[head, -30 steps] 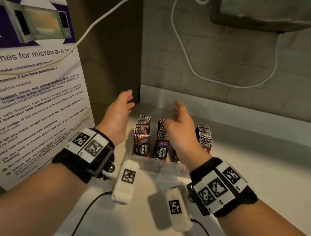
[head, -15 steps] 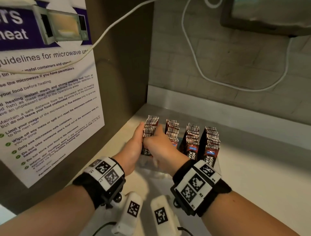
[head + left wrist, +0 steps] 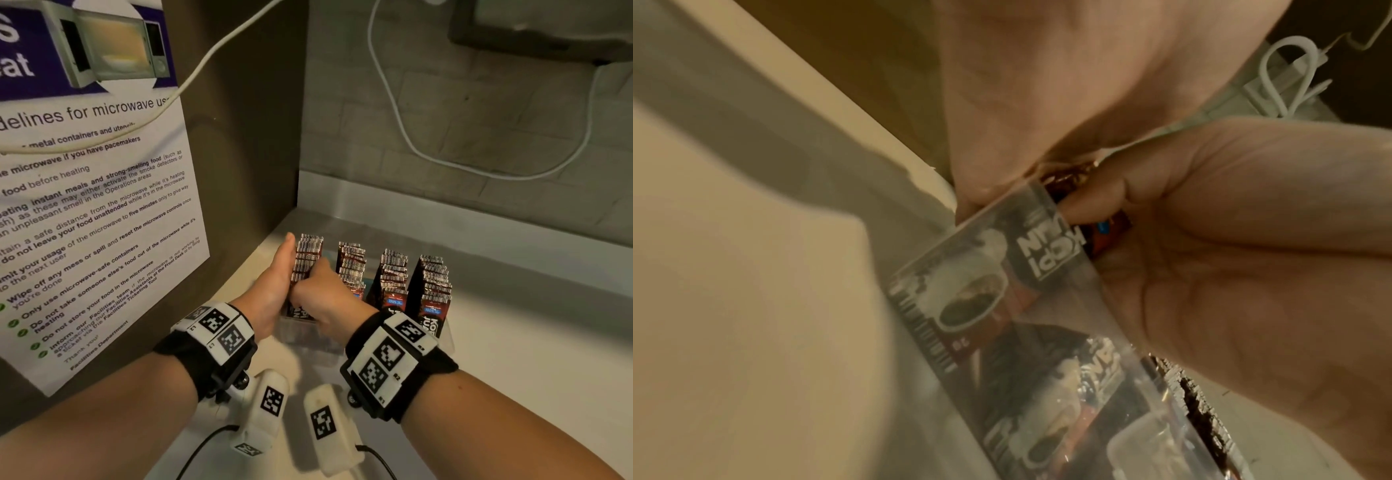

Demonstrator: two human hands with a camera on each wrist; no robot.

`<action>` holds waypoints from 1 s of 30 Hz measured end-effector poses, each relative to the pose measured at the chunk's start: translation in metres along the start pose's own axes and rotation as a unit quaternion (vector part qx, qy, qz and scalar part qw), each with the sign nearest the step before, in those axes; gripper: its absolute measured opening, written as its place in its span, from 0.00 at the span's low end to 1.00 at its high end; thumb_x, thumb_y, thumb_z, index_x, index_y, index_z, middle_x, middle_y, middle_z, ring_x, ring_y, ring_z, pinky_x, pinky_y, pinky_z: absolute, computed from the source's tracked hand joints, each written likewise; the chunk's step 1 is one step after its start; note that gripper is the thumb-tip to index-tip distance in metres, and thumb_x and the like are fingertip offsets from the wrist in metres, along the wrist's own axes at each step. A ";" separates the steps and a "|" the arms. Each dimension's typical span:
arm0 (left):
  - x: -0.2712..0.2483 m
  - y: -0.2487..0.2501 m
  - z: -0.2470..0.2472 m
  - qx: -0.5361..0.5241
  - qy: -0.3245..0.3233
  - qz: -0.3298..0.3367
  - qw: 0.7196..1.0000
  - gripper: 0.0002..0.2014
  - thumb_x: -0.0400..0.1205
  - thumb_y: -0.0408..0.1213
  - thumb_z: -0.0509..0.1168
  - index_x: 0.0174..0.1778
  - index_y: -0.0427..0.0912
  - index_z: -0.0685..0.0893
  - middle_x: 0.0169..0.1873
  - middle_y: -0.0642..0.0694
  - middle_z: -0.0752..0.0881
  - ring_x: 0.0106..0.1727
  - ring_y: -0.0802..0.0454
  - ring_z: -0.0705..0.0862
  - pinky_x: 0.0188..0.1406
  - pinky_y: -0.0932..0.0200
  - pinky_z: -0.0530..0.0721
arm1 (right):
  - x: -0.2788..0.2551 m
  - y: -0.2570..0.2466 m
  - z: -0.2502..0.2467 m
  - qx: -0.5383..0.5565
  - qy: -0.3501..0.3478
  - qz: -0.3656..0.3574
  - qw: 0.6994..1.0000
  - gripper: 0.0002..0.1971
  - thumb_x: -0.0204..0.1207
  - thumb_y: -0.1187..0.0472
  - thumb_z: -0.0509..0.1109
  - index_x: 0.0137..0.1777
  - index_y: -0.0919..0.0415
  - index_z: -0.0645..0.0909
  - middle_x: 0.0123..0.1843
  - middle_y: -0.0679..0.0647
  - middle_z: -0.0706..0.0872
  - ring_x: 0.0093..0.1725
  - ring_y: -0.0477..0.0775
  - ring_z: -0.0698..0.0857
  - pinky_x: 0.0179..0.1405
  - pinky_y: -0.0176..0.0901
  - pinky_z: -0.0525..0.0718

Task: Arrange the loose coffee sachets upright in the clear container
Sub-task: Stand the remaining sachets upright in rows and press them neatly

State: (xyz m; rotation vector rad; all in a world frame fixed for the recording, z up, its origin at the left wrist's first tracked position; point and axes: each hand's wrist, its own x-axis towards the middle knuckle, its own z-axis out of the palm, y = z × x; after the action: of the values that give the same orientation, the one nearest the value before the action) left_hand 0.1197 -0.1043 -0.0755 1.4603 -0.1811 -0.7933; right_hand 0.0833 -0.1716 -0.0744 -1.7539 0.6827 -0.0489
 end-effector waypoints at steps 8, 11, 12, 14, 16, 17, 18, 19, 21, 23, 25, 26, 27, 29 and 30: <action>0.001 0.002 -0.002 -0.003 -0.005 -0.004 1.000 0.31 0.83 0.67 0.45 0.62 0.53 0.85 0.54 0.47 0.91 0.52 0.51 0.90 0.42 0.58 0.85 | 0.009 0.004 0.007 0.007 0.010 -0.010 1.000 0.36 0.72 0.63 0.67 0.79 0.55 0.56 0.60 0.55 0.83 0.59 0.58 0.83 0.60 0.58 0.85; 0.000 0.003 0.002 -0.023 0.005 0.019 1.000 0.24 0.85 0.63 0.43 0.57 0.58 0.81 0.42 0.54 0.89 0.42 0.60 0.87 0.36 0.62 0.82 | 0.010 0.002 0.004 0.093 0.005 0.011 0.996 0.37 0.61 0.63 0.71 0.72 0.54 0.64 0.56 0.57 0.84 0.54 0.59 0.86 0.54 0.60 0.87; -0.001 0.004 0.002 -0.036 0.005 0.026 0.999 0.22 0.86 0.62 0.43 0.59 0.60 0.79 0.41 0.56 0.89 0.38 0.62 0.85 0.34 0.64 0.82 | 0.011 0.003 0.002 0.134 0.005 0.022 0.991 0.38 0.60 0.60 0.72 0.72 0.53 0.64 0.56 0.58 0.84 0.54 0.60 0.86 0.54 0.61 0.87; 0.001 0.004 0.000 -0.052 -0.009 0.027 0.998 0.28 0.85 0.65 0.42 0.74 0.58 0.73 0.58 0.54 0.87 0.43 0.61 0.86 0.38 0.62 0.83 | 0.011 0.002 -0.002 0.204 -0.001 0.038 0.978 0.32 0.66 0.55 0.71 0.71 0.53 0.66 0.56 0.60 0.84 0.54 0.61 0.86 0.56 0.63 0.85; 0.003 0.004 -0.002 -0.057 -0.028 0.015 0.998 0.33 0.83 0.68 0.42 0.80 0.55 0.68 0.69 0.46 0.82 0.55 0.52 0.86 0.47 0.55 0.83 | 0.013 0.002 -0.003 0.254 -0.019 0.050 0.966 0.27 0.69 0.47 0.68 0.68 0.53 0.72 0.56 0.62 0.86 0.54 0.62 0.88 0.56 0.63 0.85; 0.003 0.004 -0.002 -0.056 -0.032 0.009 0.998 0.34 0.83 0.68 0.43 0.77 0.53 0.72 0.65 0.44 0.85 0.58 0.49 0.87 0.50 0.53 0.83 | 0.014 0.002 -0.002 0.263 -0.028 0.055 0.963 0.31 0.65 0.42 0.69 0.68 0.53 0.74 0.57 0.62 0.87 0.53 0.61 0.89 0.56 0.63 0.85; 0.003 0.004 -0.002 -0.056 -0.034 0.003 0.998 0.34 0.82 0.69 0.44 0.74 0.51 0.76 0.61 0.43 0.88 0.58 0.48 0.88 0.51 0.52 0.84 | 0.015 0.001 0.000 0.266 -0.032 0.060 0.961 0.36 0.60 0.37 0.70 0.68 0.52 0.75 0.57 0.61 0.88 0.53 0.61 0.89 0.57 0.62 0.85; 0.004 0.004 -0.001 -0.056 -0.033 -0.001 0.998 0.34 0.82 0.69 0.44 0.72 0.51 0.78 0.58 0.44 0.89 0.57 0.48 0.88 0.51 0.51 0.84 | 0.017 0.001 0.002 0.267 -0.033 0.062 0.961 0.42 0.55 0.33 0.70 0.70 0.50 0.74 0.58 0.60 0.88 0.54 0.61 0.89 0.59 0.62 0.84; 0.005 0.004 -0.001 -0.055 -0.031 -0.004 0.998 0.33 0.81 0.70 0.47 0.67 0.51 0.81 0.53 0.46 0.91 0.55 0.49 0.89 0.50 0.51 0.85 | 0.019 0.001 0.005 0.264 -0.038 0.065 0.962 0.50 0.48 0.28 0.71 0.74 0.46 0.71 0.60 0.58 0.86 0.57 0.59 0.88 0.62 0.61 0.82; 0.005 0.006 -0.001 -0.067 -0.038 -0.003 0.997 0.31 0.81 0.69 0.47 0.58 0.50 0.84 0.46 0.47 0.92 0.48 0.51 0.91 0.45 0.53 0.86 | 0.021 0.002 0.008 0.258 -0.039 0.059 0.964 0.52 0.46 0.26 0.71 0.75 0.44 0.69 0.62 0.56 0.85 0.59 0.58 0.86 0.64 0.60 0.80; 0.007 0.005 -0.003 -0.071 -0.047 -0.005 0.996 0.30 0.82 0.68 0.47 0.53 0.48 0.85 0.44 0.46 0.93 0.45 0.50 0.92 0.43 0.54 0.86 | 0.023 0.003 0.011 0.247 -0.033 0.056 0.967 0.54 0.45 0.24 0.70 0.76 0.42 0.67 0.64 0.55 0.84 0.62 0.58 0.84 0.66 0.61 0.78; 0.008 0.005 -0.004 -0.073 -0.048 -0.006 0.996 0.31 0.82 0.68 0.47 0.53 0.48 0.85 0.46 0.45 0.92 0.47 0.49 0.92 0.44 0.53 0.86 | 0.024 0.003 0.012 0.240 -0.031 0.057 0.969 0.56 0.44 0.23 0.70 0.77 0.41 0.65 0.66 0.55 0.83 0.63 0.58 0.84 0.66 0.61 0.78; 0.008 0.006 -0.003 -0.074 -0.048 -0.006 0.996 0.31 0.82 0.69 0.48 0.55 0.48 0.85 0.48 0.44 0.92 0.49 0.48 0.91 0.45 0.52 0.86 | 0.026 0.004 0.012 0.239 -0.033 0.056 0.969 0.57 0.43 0.22 0.71 0.77 0.41 0.64 0.66 0.55 0.82 0.63 0.58 0.83 0.66 0.61 0.78; 0.007 0.006 -0.004 -0.071 -0.046 -0.012 0.996 0.33 0.81 0.70 0.48 0.63 0.49 0.82 0.54 0.43 0.91 0.54 0.47 0.90 0.47 0.52 0.86 | 0.027 0.004 0.011 0.247 -0.037 0.057 0.967 0.56 0.44 0.24 0.72 0.77 0.41 0.65 0.65 0.55 0.83 0.61 0.59 0.85 0.65 0.61 0.80; 0.008 0.006 -0.004 -0.076 -0.045 -0.010 0.996 0.33 0.81 0.70 0.47 0.68 0.50 0.80 0.57 0.43 0.90 0.55 0.47 0.90 0.47 0.52 0.86 | 0.026 0.003 0.010 0.257 -0.038 0.056 0.964 0.54 0.46 0.25 0.72 0.76 0.42 0.67 0.64 0.55 0.85 0.59 0.58 0.87 0.63 0.61 0.81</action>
State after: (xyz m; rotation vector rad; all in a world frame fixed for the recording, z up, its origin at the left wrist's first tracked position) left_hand 0.1303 -0.1060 -0.0737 1.2867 -0.1714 -0.8711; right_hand 0.1068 -0.1755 -0.0879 -1.2112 0.6437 -0.0743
